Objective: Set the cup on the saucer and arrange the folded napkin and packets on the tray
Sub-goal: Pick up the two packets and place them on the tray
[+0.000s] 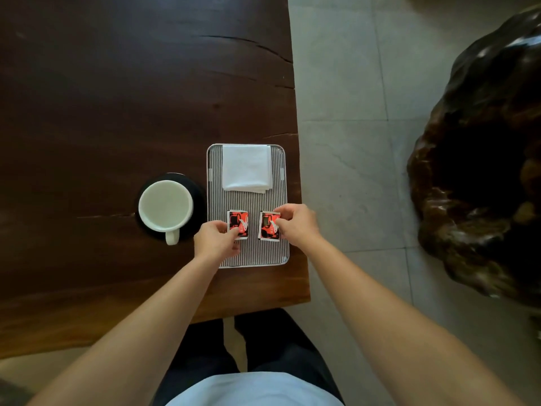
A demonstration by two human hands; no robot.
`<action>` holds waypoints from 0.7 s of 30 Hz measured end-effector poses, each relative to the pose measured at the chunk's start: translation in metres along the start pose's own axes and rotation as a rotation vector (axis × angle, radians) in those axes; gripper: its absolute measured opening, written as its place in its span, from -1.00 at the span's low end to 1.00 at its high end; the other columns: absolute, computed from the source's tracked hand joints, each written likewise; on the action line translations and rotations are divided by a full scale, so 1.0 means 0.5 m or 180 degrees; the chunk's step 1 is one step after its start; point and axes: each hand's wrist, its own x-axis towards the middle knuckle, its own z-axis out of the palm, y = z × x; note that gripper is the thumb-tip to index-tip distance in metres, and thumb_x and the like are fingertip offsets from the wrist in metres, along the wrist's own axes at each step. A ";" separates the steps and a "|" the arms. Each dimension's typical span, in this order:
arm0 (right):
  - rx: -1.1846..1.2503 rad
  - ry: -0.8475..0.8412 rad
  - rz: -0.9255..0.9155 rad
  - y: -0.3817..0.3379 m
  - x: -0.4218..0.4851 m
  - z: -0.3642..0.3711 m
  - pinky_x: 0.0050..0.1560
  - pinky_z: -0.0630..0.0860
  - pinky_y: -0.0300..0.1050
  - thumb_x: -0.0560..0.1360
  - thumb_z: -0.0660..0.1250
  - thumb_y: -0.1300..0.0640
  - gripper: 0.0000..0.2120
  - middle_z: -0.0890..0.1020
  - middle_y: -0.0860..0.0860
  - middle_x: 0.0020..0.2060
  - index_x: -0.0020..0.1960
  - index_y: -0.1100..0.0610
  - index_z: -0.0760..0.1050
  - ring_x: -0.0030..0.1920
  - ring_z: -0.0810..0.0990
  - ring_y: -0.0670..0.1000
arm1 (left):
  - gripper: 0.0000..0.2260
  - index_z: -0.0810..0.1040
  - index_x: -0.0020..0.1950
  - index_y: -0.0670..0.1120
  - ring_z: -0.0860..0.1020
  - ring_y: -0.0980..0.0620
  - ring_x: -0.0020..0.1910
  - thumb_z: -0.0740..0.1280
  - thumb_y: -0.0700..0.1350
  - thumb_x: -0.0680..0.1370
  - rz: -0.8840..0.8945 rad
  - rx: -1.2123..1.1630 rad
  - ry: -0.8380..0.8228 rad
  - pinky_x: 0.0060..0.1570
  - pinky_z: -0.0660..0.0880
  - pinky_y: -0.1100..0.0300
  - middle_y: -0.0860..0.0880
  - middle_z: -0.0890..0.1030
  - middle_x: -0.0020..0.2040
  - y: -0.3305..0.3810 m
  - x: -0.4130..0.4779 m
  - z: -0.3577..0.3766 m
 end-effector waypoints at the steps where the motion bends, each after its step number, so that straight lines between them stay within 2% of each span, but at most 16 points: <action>1: -0.0127 0.0037 -0.0073 0.001 0.002 0.000 0.08 0.65 0.05 0.54 0.43 0.21 -0.79 0.70 0.07 0.04 0.17 0.12 0.65 0.04 0.64 0.05 | -0.81 0.63 0.08 -0.18 0.72 0.00 -0.31 0.46 -0.08 0.56 0.0072 0.0138 0.0079 -0.21 0.71 0.00 -0.13 0.69 -0.10 0.001 0.000 0.001; 4: -0.0510 0.0132 -0.0337 0.004 0.006 0.004 -0.01 0.58 -0.13 0.54 0.43 0.20 -0.79 0.68 0.07 0.04 0.17 0.13 0.64 -0.03 0.56 -0.03 | -0.83 0.58 -0.13 -0.09 0.71 -0.03 -0.28 0.45 -0.01 0.55 0.0277 0.0581 0.0251 -0.15 0.70 -0.04 -0.10 0.67 -0.19 0.003 -0.004 0.001; 7: -0.0709 0.0129 -0.0514 0.004 0.009 0.008 0.00 0.63 -0.05 0.55 0.40 0.22 -0.81 0.65 0.11 0.06 0.16 0.18 0.62 0.02 0.60 0.02 | -0.76 0.53 -0.14 -0.08 0.66 -0.06 -0.19 0.43 0.07 0.55 0.0539 0.1140 0.0392 -0.15 0.62 0.05 -0.02 0.59 -0.25 0.004 -0.009 -0.002; 9: -0.0891 0.0134 -0.0678 0.002 0.009 0.012 0.01 0.62 -0.03 0.56 0.38 0.25 -0.84 0.63 0.12 0.04 0.13 0.20 0.62 0.05 0.61 0.09 | -0.75 0.52 -0.12 -0.05 0.54 0.04 -0.25 0.42 0.10 0.55 0.0742 0.1443 0.0512 -0.24 0.45 0.14 0.07 0.48 -0.31 0.007 -0.012 -0.002; 11: -0.1014 0.0162 -0.0770 0.000 0.008 0.015 0.07 0.62 0.04 0.56 0.36 0.27 -0.84 0.62 0.14 0.04 0.13 0.22 0.61 0.06 0.60 0.12 | -0.75 0.48 -0.12 -0.03 0.44 0.10 -0.30 0.42 0.11 0.55 0.0846 0.1543 0.0581 -0.28 0.37 0.15 0.11 0.42 -0.33 0.010 -0.017 -0.002; 13: -0.1126 0.0215 -0.0825 -0.001 0.009 0.020 0.08 0.61 0.09 0.56 0.35 0.28 -0.83 0.61 0.16 0.04 0.14 0.24 0.61 0.05 0.59 0.14 | -0.74 0.45 -0.11 -0.03 0.48 0.04 -0.24 0.42 0.11 0.55 0.0904 0.1621 0.0590 -0.25 0.39 0.12 0.09 0.43 -0.32 0.010 -0.020 -0.002; 16: -0.1210 0.0271 -0.0888 -0.003 0.006 0.025 0.03 0.62 0.08 0.56 0.34 0.28 -0.86 0.58 0.13 0.01 0.10 0.24 0.60 0.00 0.58 0.12 | -0.72 0.48 -0.09 -0.07 0.56 -0.07 -0.16 0.40 0.13 0.56 0.0935 0.1750 0.0544 -0.22 0.48 0.06 -0.03 0.55 -0.22 0.013 -0.024 -0.005; 19: -0.1204 0.0282 -0.0916 -0.003 0.001 0.028 -0.03 0.62 0.02 0.55 0.35 0.31 -0.89 0.49 0.07 -0.02 0.07 0.22 0.58 -0.06 0.53 0.06 | -0.69 0.53 -0.05 -0.11 0.60 -0.11 -0.13 0.38 0.14 0.56 0.0972 0.1885 0.0507 -0.17 0.57 0.01 -0.10 0.61 -0.15 0.016 -0.025 -0.007; 21: -0.1228 0.0289 -0.0916 -0.004 -0.001 0.029 -0.05 0.61 -0.02 0.55 0.35 0.32 -0.88 0.47 0.05 -0.02 0.07 0.22 0.56 -0.07 0.53 0.06 | -0.67 0.53 -0.02 -0.13 0.60 -0.14 -0.10 0.37 0.15 0.57 0.1022 0.2006 0.0511 -0.17 0.55 0.00 -0.12 0.61 -0.12 0.020 -0.025 -0.006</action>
